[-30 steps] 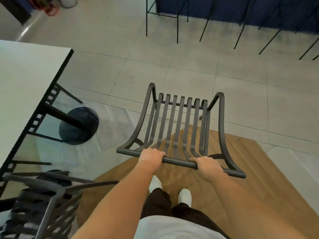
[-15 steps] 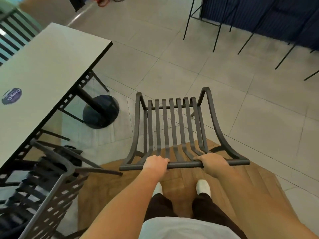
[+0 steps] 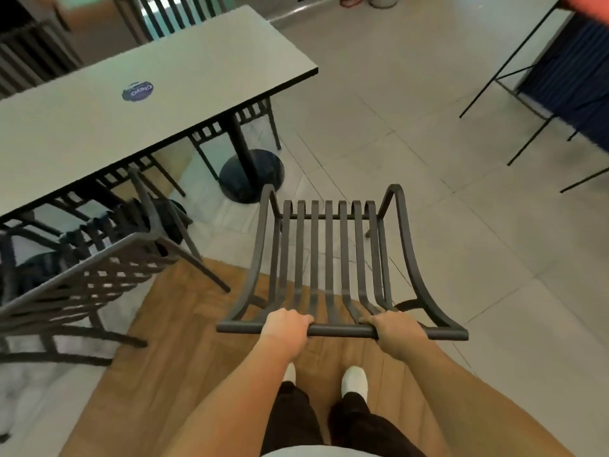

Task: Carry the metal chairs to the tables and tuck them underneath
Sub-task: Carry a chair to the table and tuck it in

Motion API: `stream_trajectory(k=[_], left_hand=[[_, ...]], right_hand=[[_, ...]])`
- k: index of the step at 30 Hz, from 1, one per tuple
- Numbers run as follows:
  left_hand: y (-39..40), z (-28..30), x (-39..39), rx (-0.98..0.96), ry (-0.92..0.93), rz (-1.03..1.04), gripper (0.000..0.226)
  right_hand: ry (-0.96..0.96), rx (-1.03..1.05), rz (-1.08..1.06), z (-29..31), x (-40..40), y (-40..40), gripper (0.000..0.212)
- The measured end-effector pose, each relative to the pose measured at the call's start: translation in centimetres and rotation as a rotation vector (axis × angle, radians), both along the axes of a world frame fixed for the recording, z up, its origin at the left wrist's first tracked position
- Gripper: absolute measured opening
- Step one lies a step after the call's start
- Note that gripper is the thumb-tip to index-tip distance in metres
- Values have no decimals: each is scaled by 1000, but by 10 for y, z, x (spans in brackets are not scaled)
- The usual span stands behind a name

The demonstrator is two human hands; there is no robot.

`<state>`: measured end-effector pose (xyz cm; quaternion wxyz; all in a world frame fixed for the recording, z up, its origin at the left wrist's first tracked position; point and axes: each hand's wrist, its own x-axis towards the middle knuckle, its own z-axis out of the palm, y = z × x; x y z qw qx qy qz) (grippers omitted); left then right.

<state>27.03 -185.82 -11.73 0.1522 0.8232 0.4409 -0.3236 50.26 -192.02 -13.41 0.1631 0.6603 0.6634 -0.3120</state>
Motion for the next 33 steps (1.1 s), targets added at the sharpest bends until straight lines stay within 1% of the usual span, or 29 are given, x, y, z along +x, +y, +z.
stream_trajectory(k=[4, 8, 14, 17, 20, 24, 29, 33], left_hand=[[-26, 3, 2, -15, -17, 68, 37], [-37, 4, 0, -26, -37, 116, 40], [-42, -2, -9, -13, -78, 277, 38], [-42, -3, -15, 16, -96, 402, 43], [-37, -8, -24, 0, -126, 529, 54], [-15, -13, -34, -2, -131, 552, 61], [21, -9, -42, 27, -147, 549, 54], [56, -9, -48, 32, -169, 550, 53]], right_hand=[[-5, -31, 85, -1, 8, 1, 50], [-35, -58, 191, 1, 12, 15, 52], [-70, -21, 332, 5, 3, 48, 48], [-89, 5, 366, 4, -5, 69, 45], [-99, 8, 400, 0, -12, 90, 41], [-69, 23, 418, -2, -18, 112, 39], [-49, 50, 434, -3, -25, 147, 39], [-37, 41, 445, -4, -28, 182, 39]])
